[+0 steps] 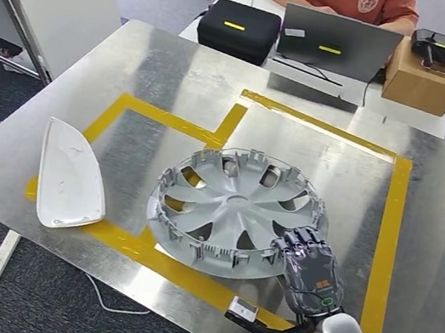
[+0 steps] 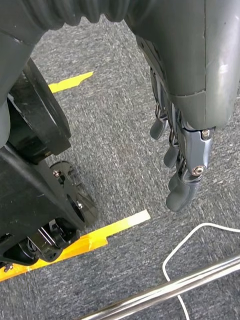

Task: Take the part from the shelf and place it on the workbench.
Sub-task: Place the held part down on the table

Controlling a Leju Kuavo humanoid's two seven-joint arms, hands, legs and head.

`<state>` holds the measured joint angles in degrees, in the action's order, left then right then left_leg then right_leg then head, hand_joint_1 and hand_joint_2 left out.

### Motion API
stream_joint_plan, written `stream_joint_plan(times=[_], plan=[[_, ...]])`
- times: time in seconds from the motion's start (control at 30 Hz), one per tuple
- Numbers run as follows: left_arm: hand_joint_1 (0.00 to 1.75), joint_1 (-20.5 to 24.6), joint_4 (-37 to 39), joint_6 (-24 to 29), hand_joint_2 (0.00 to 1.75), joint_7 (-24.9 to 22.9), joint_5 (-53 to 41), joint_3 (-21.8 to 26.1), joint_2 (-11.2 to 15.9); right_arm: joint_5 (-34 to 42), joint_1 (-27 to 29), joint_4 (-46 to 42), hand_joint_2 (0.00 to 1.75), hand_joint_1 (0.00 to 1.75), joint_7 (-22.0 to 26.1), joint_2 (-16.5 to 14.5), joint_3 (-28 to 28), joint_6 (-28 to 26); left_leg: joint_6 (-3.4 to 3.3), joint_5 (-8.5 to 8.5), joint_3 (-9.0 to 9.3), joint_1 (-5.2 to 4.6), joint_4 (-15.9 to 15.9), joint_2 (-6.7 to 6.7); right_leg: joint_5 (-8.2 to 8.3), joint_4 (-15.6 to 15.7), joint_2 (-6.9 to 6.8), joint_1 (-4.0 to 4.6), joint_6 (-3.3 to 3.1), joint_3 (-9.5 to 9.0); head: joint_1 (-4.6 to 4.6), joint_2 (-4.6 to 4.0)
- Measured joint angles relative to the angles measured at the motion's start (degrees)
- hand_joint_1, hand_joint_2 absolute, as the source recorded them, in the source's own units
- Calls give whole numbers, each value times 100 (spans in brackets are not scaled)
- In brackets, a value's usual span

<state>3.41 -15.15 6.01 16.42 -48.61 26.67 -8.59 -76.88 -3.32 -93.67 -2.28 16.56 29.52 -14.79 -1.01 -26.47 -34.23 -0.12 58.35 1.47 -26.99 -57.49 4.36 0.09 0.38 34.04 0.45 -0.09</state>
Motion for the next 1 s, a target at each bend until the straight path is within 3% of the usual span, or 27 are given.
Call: stream_joint_plan(times=[0.4, 0.67, 1.0], plan=[[0, 3, 2, -48, 175, -229, -35, 2, -24, -200, -210, 761, 175, 175, -489, -467, 35, -364, 4, 4, 1, 0, 0, 1, 0, 0, -2, 0, 0, -1, 0, 0], [0, -3, 2, -22, 175, -263, -20, 2, -28, 242, -171, 953, 175, 175, -368, -651, -357, -575, 4, 4, 0, 0, 0, 2, 0, 0, -3, 0, 0, -1, 1, 0], [0, -14, 2, 69, 175, -267, -34, 4, -28, 471, 119, 558, 175, 175, -218, -696, -679, -621, 5, 3, 0, 0, 0, 3, 0, 0, -3, 0, 0, 0, 0, 0]])
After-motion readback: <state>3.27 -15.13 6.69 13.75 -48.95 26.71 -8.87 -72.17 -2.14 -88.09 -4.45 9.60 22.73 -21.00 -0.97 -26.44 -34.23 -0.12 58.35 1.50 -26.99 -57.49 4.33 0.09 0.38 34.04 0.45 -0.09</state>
